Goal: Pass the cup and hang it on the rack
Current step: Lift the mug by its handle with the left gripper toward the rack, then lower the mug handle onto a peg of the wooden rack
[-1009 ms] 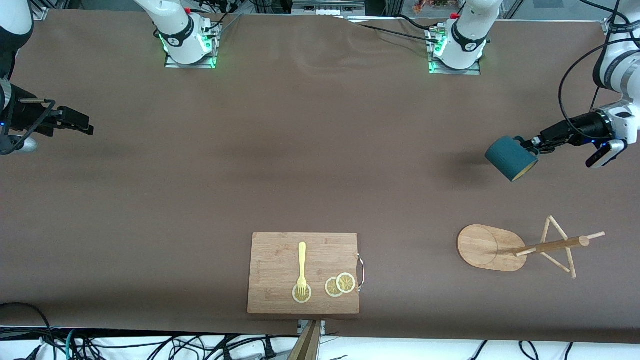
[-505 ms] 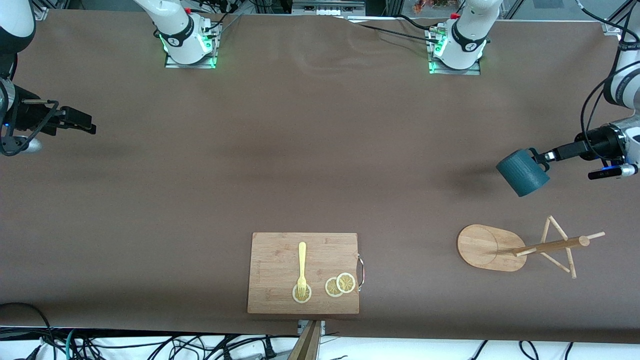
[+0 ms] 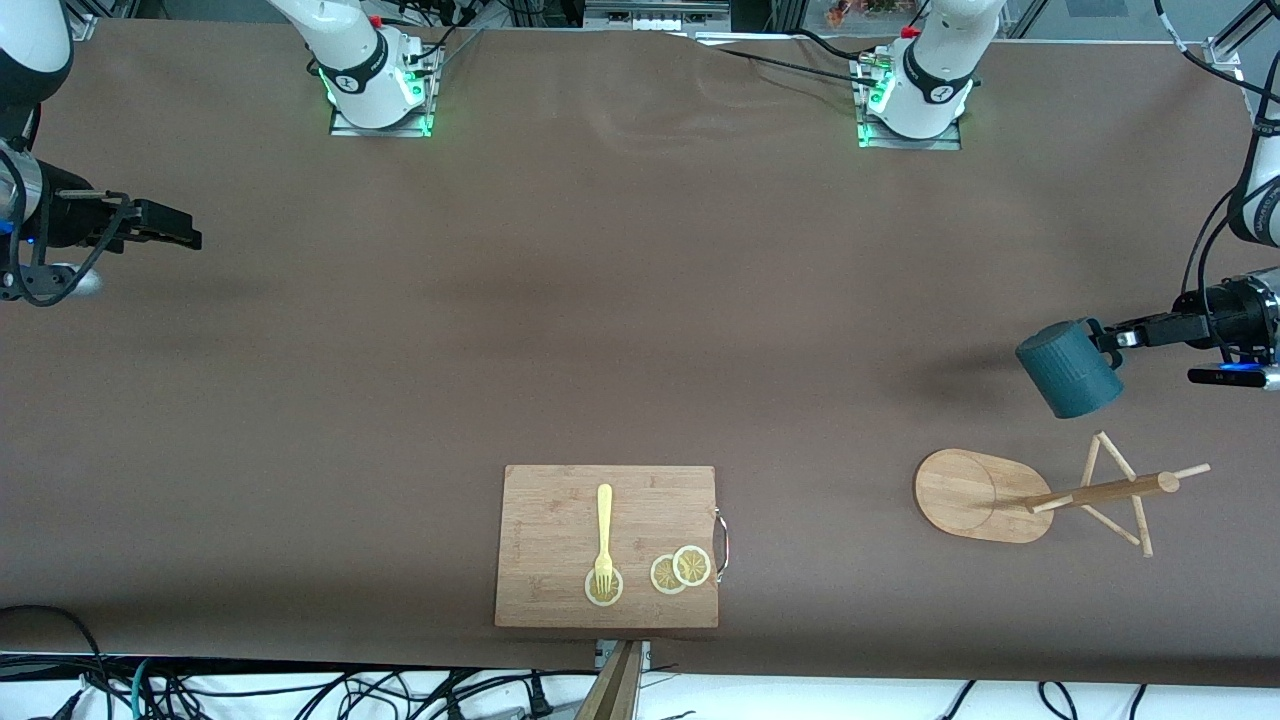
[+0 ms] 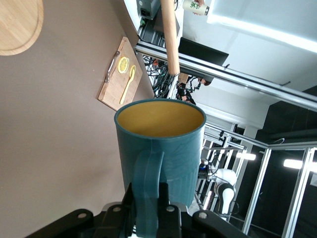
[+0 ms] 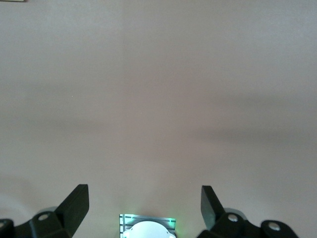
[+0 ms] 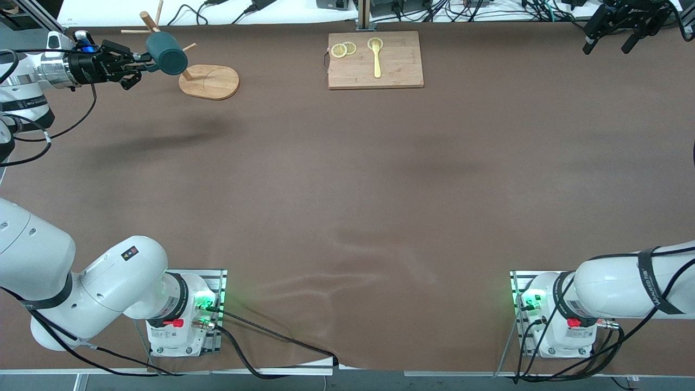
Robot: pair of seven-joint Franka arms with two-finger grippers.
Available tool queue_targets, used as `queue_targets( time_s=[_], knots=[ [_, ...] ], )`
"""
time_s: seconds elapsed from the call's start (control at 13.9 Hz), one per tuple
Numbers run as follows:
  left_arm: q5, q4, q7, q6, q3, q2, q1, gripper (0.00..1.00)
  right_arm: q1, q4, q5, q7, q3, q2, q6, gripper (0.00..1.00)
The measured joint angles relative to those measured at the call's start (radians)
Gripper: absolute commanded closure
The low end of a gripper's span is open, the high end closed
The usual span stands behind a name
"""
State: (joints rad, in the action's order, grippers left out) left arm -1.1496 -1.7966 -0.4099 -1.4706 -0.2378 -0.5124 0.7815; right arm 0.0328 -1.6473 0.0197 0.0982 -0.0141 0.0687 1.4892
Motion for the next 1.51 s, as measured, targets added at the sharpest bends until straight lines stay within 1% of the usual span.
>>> queue_targets(
  time_s=[0.14, 0.43, 0.58, 0.94, 1.15, 1.51],
  knots=[
    [0.0, 0.045, 0.028, 0.017, 0.001, -0.044, 0.0, 1.0, -0.001, 0.0, 0.0, 0.0, 0.007, -0.003, -0.012, 0.0],
    [0.0, 0.166, 0.158, 0.046, 0.001, -0.122, 0.001, 1.0, -0.001, 0.0, 0.0, 0.0, 0.01, -0.005, -0.026, 0.0],
    [0.003, 0.208, 0.178, 0.06, 0.002, -0.152, 0.001, 1.0, -0.001, 0.0, 0.001, 0.0, 0.013, -0.005, -0.028, 0.0],
    [0.006, 0.265, 0.187, 0.081, 0.002, -0.207, 0.001, 1.0, -0.001, 0.0, 0.002, 0.0, 0.033, -0.005, -0.03, 0.0],
    [0.021, 0.319, 0.208, 0.102, 0.003, -0.243, 0.002, 1.0, -0.002, 0.0, 0.002, 0.0, 0.039, -0.005, -0.037, 0.0],
    [0.022, 0.358, 0.21, 0.121, 0.002, -0.312, 0.002, 1.0, -0.002, 0.0, 0.002, 0.0, 0.04, -0.005, -0.052, 0.0]
  ],
)
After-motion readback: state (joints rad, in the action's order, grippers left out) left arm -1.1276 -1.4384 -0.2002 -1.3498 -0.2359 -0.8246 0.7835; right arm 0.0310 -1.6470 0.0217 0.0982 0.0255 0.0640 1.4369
